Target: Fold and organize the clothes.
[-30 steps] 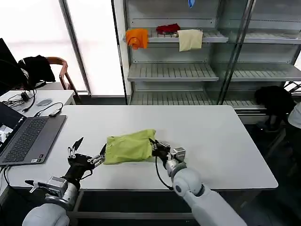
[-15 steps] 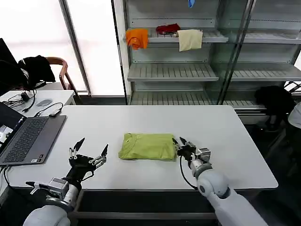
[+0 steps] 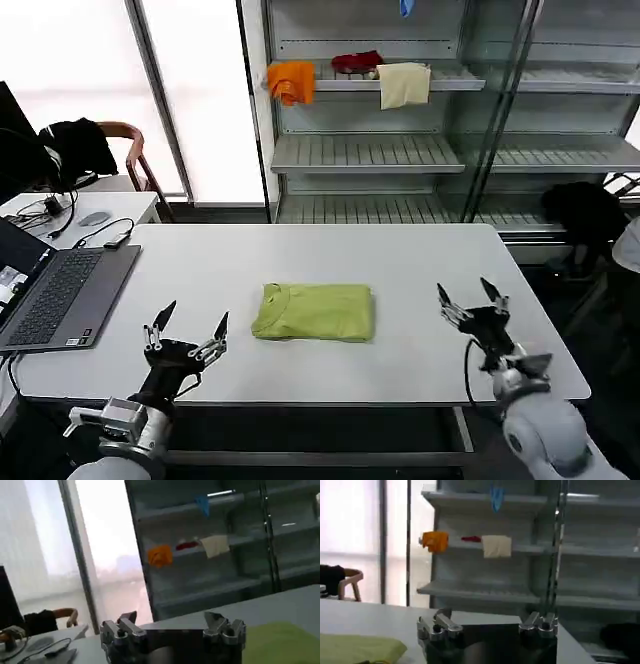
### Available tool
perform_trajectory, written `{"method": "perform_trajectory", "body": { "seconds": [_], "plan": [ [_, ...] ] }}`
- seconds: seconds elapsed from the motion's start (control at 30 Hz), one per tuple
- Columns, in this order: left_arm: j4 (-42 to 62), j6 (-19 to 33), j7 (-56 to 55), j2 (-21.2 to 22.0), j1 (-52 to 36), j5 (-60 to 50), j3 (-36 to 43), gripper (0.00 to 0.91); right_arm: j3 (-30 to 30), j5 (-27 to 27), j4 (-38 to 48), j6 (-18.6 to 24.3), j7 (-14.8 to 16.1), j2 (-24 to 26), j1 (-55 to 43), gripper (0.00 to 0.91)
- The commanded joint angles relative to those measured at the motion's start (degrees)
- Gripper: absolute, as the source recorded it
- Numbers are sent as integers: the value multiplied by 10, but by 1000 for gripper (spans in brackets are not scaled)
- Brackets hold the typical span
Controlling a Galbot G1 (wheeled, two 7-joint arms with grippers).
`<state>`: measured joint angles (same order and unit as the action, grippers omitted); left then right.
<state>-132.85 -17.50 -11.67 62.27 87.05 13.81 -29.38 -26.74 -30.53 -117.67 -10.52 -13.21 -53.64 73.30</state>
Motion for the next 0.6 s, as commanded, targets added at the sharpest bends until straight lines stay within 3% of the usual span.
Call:
{"method": "perform_trajectory", "body": {
  "seconds": [0.03, 0.2, 0.27, 0.6],
  "plan": [
    [62, 171, -78, -9, 73, 15, -30, 907, -116, 134, -97, 230, -102, -4, 330, 907],
    [59, 178, -87, -8, 85, 22, -25, 907, -90, 151, -88, 240, -109, -27, 311, 907],
    [66, 176, -86, -5, 86, 26, -19, 907, -85, 157, -90, 249, -99, -36, 302, 907],
    [100, 197, -41, -12, 92, 63, -29, 907, -60, 141, -70, 289, -95, -22, 330, 907]
  ]
}}
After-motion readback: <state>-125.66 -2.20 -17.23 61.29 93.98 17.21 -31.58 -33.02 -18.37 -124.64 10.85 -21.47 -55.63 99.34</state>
